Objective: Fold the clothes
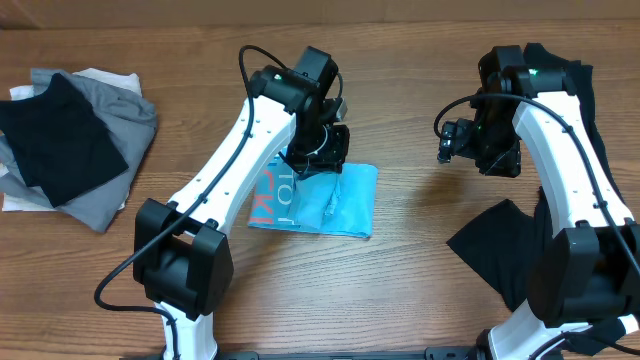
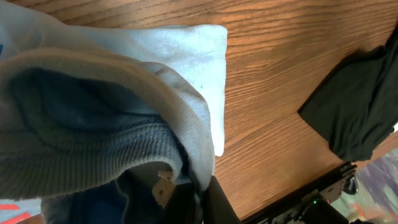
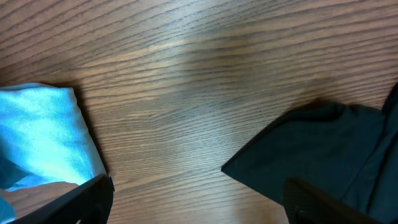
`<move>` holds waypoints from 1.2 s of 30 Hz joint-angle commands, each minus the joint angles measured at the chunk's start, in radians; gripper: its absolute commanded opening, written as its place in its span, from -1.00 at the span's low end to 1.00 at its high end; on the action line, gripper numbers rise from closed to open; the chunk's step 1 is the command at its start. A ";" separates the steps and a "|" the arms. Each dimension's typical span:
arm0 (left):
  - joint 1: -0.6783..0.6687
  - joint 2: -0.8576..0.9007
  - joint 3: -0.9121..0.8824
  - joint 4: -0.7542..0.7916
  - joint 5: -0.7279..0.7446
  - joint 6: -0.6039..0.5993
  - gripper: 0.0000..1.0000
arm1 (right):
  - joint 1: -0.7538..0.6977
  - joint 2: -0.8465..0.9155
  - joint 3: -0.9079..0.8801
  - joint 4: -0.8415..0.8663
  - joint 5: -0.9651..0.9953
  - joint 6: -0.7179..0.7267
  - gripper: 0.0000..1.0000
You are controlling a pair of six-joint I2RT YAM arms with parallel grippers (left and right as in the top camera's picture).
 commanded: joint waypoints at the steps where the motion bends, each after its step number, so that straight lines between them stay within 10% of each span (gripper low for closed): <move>1: -0.025 0.001 0.024 0.017 -0.011 -0.029 -0.92 | -0.001 -0.006 0.003 0.002 0.005 -0.006 0.80; 14: -0.054 0.019 0.024 0.032 -0.010 -0.029 -0.80 | -0.001 -0.006 0.003 0.002 0.005 -0.006 0.80; 20: -0.064 0.022 0.024 0.039 0.011 -0.026 -0.11 | -0.001 -0.006 0.003 0.002 0.005 -0.006 0.80; 36: 0.315 -0.019 0.057 -0.073 -0.126 0.024 -0.10 | 0.091 -0.006 0.003 0.068 -0.295 -0.138 0.65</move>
